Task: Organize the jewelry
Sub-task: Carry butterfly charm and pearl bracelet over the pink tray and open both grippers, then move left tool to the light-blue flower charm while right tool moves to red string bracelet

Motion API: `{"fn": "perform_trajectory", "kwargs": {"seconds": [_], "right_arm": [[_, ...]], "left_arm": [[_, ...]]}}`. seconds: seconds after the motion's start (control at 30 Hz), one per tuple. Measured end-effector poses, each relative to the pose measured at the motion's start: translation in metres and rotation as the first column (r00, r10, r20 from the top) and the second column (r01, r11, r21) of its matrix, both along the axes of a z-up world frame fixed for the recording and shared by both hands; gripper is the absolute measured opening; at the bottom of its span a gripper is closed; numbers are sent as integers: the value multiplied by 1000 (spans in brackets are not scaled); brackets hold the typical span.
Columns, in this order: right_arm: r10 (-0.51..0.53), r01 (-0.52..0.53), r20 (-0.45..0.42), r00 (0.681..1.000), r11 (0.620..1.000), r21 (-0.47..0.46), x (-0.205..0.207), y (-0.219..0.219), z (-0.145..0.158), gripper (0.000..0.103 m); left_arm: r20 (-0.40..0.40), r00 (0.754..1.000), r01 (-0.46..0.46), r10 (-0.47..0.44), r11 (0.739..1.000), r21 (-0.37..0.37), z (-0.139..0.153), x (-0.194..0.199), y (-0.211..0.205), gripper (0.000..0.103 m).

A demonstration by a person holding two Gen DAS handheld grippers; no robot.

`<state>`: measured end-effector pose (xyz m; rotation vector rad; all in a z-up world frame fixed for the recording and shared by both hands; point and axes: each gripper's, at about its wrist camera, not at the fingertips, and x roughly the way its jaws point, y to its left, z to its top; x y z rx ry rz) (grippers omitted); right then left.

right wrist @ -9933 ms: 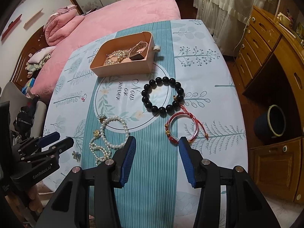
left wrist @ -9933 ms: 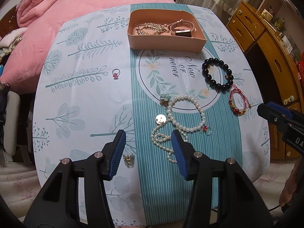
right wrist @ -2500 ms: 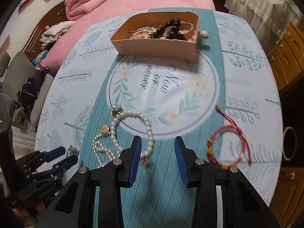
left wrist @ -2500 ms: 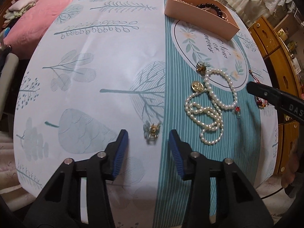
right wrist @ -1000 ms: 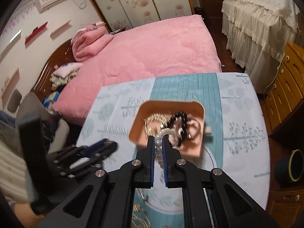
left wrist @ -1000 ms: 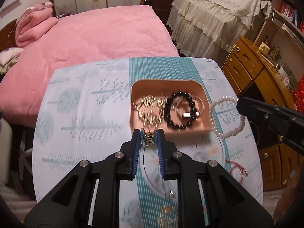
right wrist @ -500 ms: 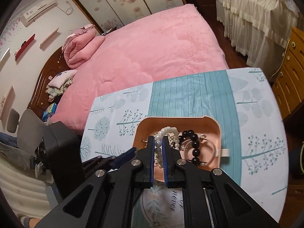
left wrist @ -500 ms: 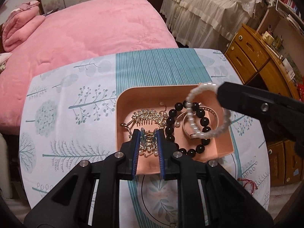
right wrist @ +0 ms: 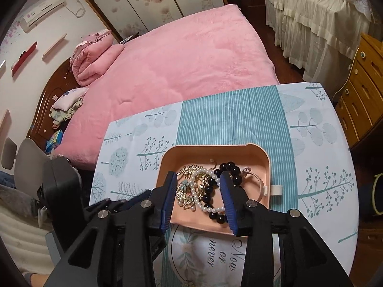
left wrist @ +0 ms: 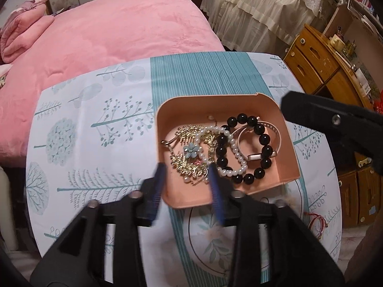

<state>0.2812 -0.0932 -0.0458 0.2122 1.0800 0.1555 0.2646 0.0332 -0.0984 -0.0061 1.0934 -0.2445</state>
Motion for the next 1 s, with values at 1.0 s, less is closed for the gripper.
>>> {"fn": "perform_trajectory", "kwargs": {"seconds": [1.0], "right_arm": [[23,-24,-4,1000,997,-77,-206,-65,17,37]], "left_arm": [[-15,998,-59,59,998,-7,25,-149,5,42]]}}
